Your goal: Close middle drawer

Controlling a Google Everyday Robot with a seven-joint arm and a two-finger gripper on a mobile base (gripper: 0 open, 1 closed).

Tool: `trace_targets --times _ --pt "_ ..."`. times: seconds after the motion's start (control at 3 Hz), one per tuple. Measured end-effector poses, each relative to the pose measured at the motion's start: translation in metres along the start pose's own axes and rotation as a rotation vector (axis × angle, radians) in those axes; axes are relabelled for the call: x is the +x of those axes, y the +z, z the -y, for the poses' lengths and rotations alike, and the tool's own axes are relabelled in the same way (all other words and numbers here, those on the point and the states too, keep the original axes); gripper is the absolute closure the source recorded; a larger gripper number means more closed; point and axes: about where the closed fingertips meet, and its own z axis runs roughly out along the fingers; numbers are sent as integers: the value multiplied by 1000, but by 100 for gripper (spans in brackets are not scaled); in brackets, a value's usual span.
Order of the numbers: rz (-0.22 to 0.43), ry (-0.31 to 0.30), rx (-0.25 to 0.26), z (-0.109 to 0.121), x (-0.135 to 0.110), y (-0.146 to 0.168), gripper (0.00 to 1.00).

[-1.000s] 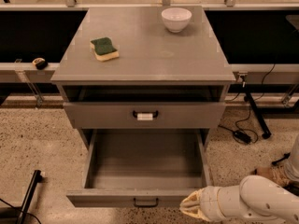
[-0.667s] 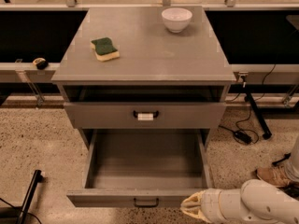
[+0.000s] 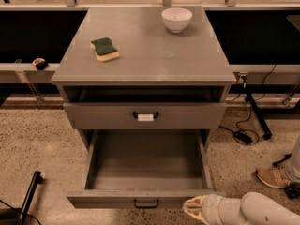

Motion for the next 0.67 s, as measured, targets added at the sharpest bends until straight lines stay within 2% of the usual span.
trace_targets --times 0.33,0.67 --pt "17 40 57 2 16 23 100" --pt "57 90 155 5 24 42 100"
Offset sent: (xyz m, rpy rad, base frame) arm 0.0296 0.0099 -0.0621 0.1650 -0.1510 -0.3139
